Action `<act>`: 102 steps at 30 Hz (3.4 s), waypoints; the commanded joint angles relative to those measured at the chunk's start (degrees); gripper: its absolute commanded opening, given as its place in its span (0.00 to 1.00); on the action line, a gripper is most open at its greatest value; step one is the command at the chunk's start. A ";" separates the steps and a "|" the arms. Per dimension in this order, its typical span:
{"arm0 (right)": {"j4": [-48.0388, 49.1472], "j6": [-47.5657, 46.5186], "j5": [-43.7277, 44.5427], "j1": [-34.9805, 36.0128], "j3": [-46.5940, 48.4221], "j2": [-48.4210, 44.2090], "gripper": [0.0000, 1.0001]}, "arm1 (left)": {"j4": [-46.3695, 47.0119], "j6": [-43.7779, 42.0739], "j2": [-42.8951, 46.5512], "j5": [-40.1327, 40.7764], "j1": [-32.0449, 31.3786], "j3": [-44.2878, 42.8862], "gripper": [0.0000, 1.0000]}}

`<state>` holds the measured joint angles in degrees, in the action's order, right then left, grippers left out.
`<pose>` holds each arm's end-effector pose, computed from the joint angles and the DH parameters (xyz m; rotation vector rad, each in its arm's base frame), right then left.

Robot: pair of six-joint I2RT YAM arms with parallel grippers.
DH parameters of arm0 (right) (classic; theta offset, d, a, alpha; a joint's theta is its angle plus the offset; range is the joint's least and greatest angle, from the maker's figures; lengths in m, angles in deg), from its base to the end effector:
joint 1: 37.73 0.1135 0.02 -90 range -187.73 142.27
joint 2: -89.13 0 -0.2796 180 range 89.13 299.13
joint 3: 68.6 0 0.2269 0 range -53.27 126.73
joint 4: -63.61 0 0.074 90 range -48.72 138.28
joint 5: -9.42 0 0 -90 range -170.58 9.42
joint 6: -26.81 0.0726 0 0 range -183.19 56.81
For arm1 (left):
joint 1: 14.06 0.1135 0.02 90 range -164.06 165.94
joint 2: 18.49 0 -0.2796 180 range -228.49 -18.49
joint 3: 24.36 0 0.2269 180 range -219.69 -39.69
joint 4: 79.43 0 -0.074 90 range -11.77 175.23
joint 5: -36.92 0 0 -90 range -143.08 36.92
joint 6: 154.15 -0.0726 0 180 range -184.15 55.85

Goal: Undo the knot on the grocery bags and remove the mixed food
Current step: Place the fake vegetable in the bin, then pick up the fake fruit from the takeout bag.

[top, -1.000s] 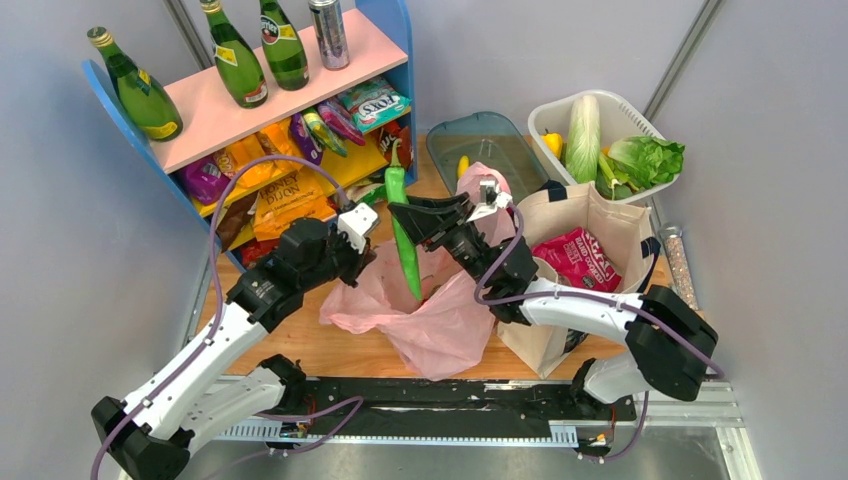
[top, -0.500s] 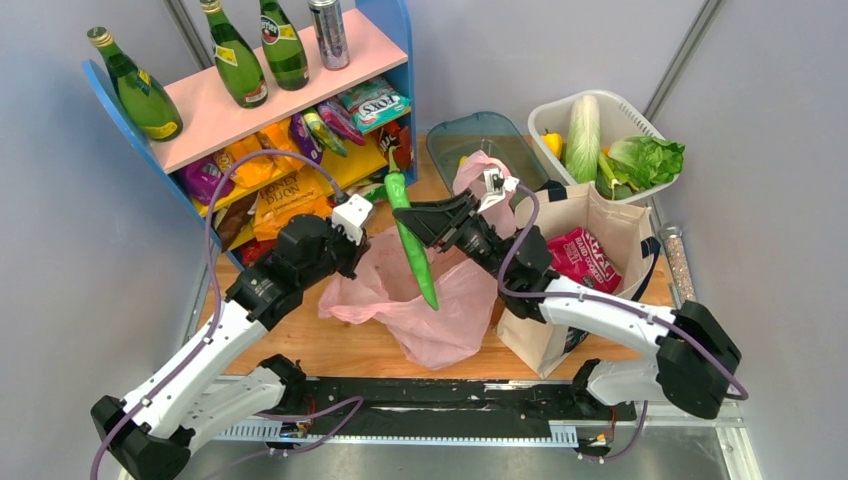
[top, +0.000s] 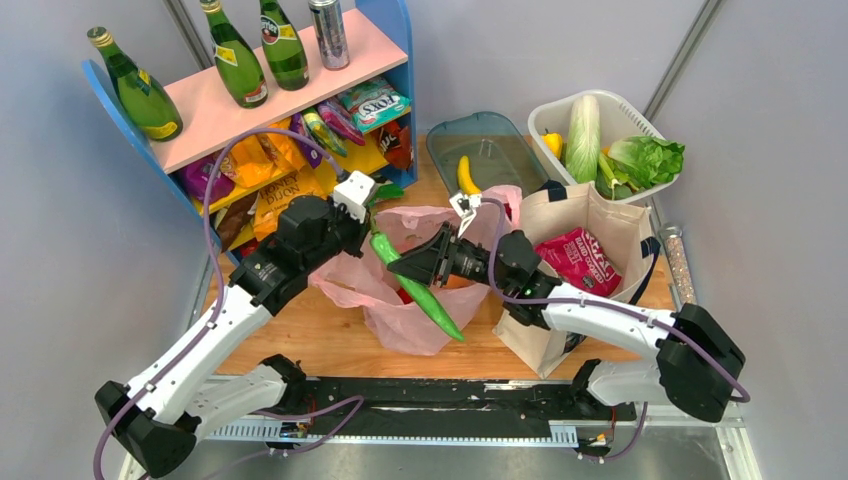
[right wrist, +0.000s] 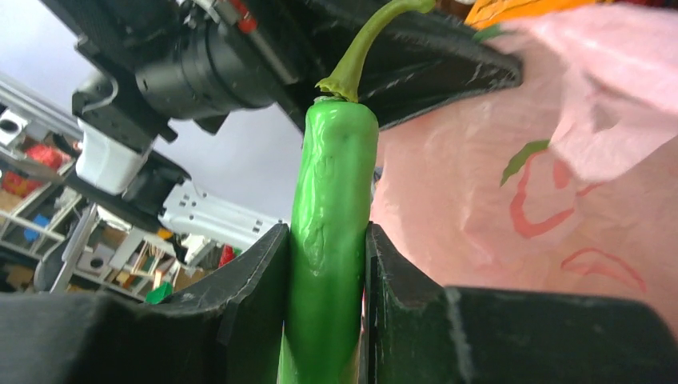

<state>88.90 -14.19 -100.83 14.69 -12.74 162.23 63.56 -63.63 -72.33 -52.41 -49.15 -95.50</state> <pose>0.1607 0.2500 0.3337 -0.3877 1.6364 1.6542 0.1720 -0.1198 0.3573 0.5676 1.8508 -0.4059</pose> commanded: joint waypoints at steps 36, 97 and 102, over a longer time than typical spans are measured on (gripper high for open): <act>-29.81 -36.77 -4.17 -28.39 30.26 -0.30 0.00 | 0.98 -7.01 15.23 15.28 1.01 7.86 0.00; -35.86 -33.07 -9.05 -55.40 40.24 15.74 0.80 | 1.14 -7.47 11.10 3.36 0.99 8.53 0.00; -37.39 -30.52 -10.11 -44.09 30.77 4.85 0.83 | 1.22 -7.29 10.64 2.93 1.00 8.49 0.00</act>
<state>51.42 -50.21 -108.40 -37.24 23.61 171.72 62.34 -70.93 -61.58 -48.19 -48.41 -87.20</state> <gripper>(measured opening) 0.807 0.006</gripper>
